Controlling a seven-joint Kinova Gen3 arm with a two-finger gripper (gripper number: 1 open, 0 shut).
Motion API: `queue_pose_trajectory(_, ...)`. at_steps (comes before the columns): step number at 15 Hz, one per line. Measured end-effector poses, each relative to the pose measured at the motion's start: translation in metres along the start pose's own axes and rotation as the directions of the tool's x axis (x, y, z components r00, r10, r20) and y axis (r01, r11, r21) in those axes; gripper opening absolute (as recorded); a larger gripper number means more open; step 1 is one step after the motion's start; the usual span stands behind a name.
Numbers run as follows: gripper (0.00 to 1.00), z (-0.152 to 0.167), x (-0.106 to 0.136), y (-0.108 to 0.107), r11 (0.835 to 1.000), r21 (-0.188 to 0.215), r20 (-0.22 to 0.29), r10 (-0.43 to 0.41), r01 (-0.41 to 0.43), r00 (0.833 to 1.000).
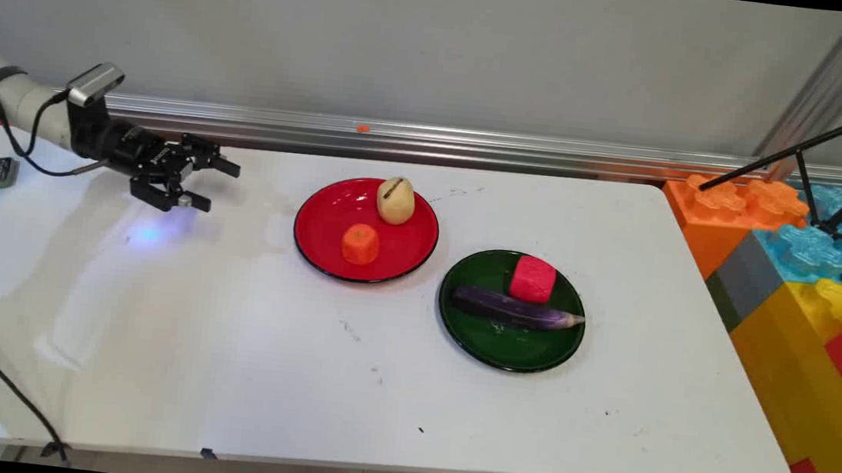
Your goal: Pick up the eggplant from the green plate
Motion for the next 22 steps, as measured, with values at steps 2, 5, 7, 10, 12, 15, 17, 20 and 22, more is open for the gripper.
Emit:
queue_pose_trajectory(2,1.0,0.011,0.008,-0.001,1.0,-0.007,-0.012,-0.001,0.001,1.0)
queue_pose_trajectory(5,1.0,0.027,0.019,-0.002,1.0,-0.024,-0.023,-0.008,0.008,1.0)
queue_pose_trajectory(7,1.0,0.039,0.026,-0.001,0.999,-0.041,-0.023,-0.017,0.016,1.0)
queue_pose_trajectory(10,1.0,0.056,0.034,0.003,0.995,-0.092,0.003,-0.042,0.042,0.999)
queue_pose_trajectory(12,1.0,0.065,0.038,0.005,0.991,-0.121,0.02,-0.052,0.054,0.998)
queue_pose_trajectory(15,1.0,0.085,0.048,0.007,0.983,-0.167,0.044,-0.064,0.071,0.997)
queue_pose_trajectory(17,1.0,0.096,0.055,0.007,0.98,-0.182,0.048,-0.066,0.074,0.997)
queue_pose_trajectory(20,1.0,0.12,0.069,0.003,0.976,-0.202,0.048,-0.069,0.077,0.996)
queue_pose_trajectory(22,1.0,0.138,0.077,0.0,0.974,-0.214,0.044,-0.065,0.073,0.997)
